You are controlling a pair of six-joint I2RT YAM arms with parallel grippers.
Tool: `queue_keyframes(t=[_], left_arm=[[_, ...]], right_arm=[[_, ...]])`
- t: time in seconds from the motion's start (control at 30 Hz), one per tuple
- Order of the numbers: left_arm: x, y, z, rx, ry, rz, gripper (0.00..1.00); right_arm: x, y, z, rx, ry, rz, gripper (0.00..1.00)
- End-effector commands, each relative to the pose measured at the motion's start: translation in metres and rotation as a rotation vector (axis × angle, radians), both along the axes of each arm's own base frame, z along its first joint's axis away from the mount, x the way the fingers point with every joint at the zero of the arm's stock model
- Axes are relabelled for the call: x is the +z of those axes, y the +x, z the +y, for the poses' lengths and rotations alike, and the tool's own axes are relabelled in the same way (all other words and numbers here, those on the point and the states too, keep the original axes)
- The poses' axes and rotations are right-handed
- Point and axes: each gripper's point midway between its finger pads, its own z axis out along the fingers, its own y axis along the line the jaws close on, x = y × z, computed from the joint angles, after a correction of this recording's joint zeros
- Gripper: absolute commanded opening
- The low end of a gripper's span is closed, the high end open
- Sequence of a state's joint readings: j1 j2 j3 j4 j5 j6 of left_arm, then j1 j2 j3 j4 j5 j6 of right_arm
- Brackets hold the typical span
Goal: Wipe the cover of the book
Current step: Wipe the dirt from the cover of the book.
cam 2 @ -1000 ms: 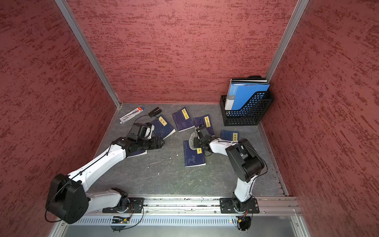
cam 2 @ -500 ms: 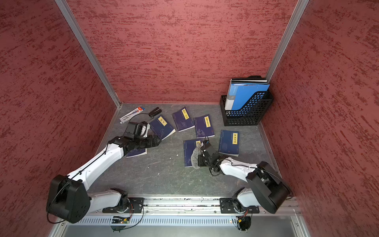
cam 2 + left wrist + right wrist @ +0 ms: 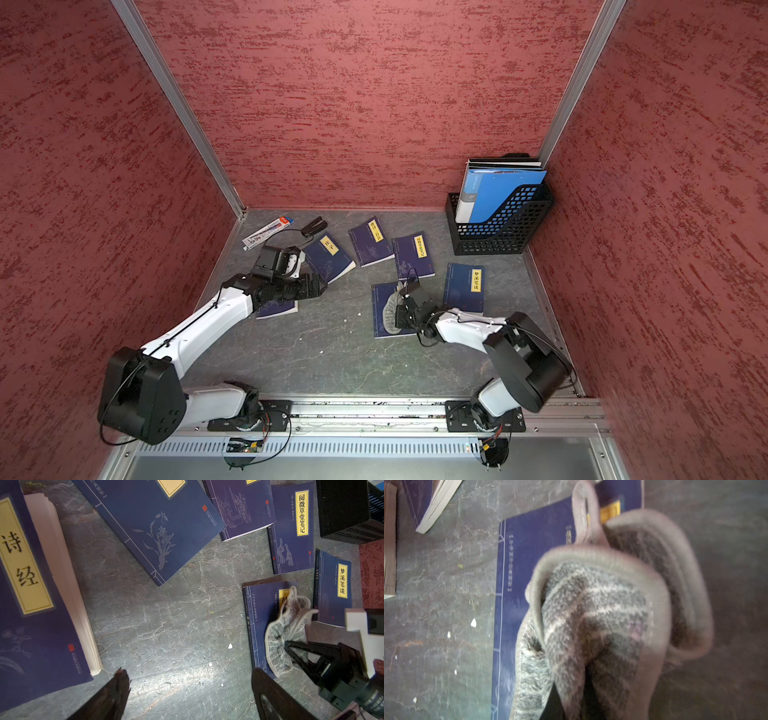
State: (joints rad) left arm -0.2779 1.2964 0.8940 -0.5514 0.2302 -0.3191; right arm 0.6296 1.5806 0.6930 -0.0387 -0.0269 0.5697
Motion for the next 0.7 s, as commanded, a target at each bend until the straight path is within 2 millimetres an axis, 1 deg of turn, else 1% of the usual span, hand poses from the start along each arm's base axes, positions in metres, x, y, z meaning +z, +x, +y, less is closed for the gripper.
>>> queue_keyframes(t=[0.0, 0.07, 0.13, 0.17, 0.23, 0.33, 0.43, 0.5, 0.57, 0.6, 0.67], left_arm=[[0.005, 0.000, 0.002, -0.006, -0.003, -0.023, 0.93], [0.005, 0.000, 0.002, -0.006, -0.006, -0.022, 0.93], [0.004, 0.000, 0.002, -0.007, -0.007, -0.019, 0.93], [0.004, -0.001, 0.002, -0.009, -0.005, -0.016, 0.93], [0.005, -0.001, 0.003, -0.010, -0.003, -0.015, 0.94], [0.006, -0.001, 0.005, -0.005, -0.002, -0.021, 0.94], [0.007, 0.000, 0.006, -0.003, -0.004, -0.021, 0.94], [0.006, 0.000, 0.007, -0.002, -0.004, -0.019, 0.94], [0.006, 0.002, 0.008, -0.001, -0.003, -0.020, 0.94], [0.006, 0.002, 0.008, -0.003, -0.003, -0.020, 0.94], [0.005, 0.004, 0.009, 0.001, -0.001, -0.018, 0.94]], right_arm=[[-0.035, 0.012, -0.014, 0.004, -0.140, 0.057, 0.05], [-0.038, 0.030, -0.005, 0.020, -0.139, 0.050, 0.05], [-0.042, 0.041, 0.004, 0.036, -0.140, 0.056, 0.05], [-0.043, 0.043, 0.008, 0.045, -0.135, 0.063, 0.05], [-0.042, 0.039, 0.010, 0.052, -0.122, 0.067, 0.06], [-0.041, 0.016, 0.002, 0.044, -0.122, 0.085, 0.06], [-0.044, -0.023, -0.006, 0.048, -0.120, 0.125, 0.06], [-0.045, -0.052, -0.007, 0.062, -0.110, 0.158, 0.07], [-0.046, -0.075, -0.006, 0.073, -0.091, 0.187, 0.07], [-0.046, -0.084, -0.006, 0.077, -0.082, 0.199, 0.07], [-0.046, -0.093, -0.004, 0.083, -0.063, 0.209, 0.07]])
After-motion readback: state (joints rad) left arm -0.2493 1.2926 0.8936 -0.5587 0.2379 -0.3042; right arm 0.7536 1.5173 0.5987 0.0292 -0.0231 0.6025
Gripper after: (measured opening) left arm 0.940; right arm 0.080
